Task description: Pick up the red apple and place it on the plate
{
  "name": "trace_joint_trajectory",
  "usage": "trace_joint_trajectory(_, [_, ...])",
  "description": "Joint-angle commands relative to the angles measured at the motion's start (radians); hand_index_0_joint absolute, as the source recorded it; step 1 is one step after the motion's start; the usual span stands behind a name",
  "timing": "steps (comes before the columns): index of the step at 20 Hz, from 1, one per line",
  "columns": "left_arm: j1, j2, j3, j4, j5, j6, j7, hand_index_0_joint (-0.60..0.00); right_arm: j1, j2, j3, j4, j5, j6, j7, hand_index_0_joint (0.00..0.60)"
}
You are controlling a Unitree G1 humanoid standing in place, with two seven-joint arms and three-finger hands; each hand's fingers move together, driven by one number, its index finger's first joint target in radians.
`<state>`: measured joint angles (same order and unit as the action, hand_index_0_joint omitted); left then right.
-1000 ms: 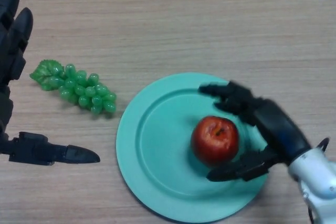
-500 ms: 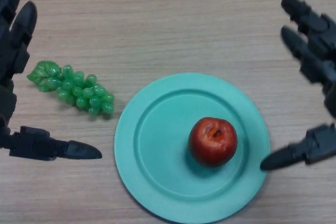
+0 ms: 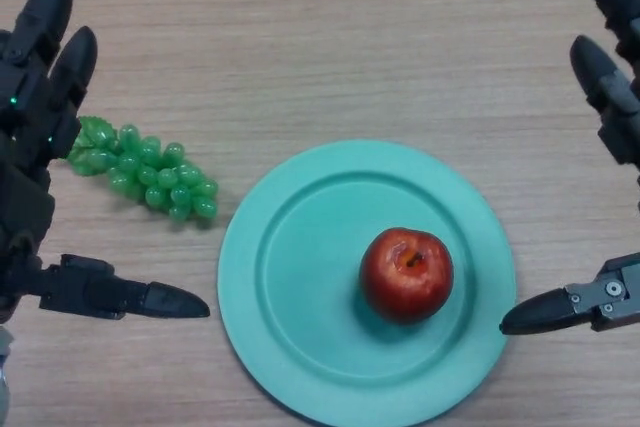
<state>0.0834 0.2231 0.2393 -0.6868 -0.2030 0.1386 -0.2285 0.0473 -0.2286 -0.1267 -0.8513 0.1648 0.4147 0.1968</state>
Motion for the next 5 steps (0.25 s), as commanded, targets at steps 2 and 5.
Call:
trace_joint_trajectory(2, [-0.015,0.024,0.031,-0.076,0.028,-0.047,0.017,0.000,-0.022,-0.022,-0.062,-0.101,0.074,-0.073,-0.029,0.000])
trace_joint_trajectory(5, [-0.014,0.022,0.022,-0.080,0.054,-0.051,0.014,0.000,-0.009,-0.021,-0.048,-0.126,0.051,-0.054,0.003,0.000])
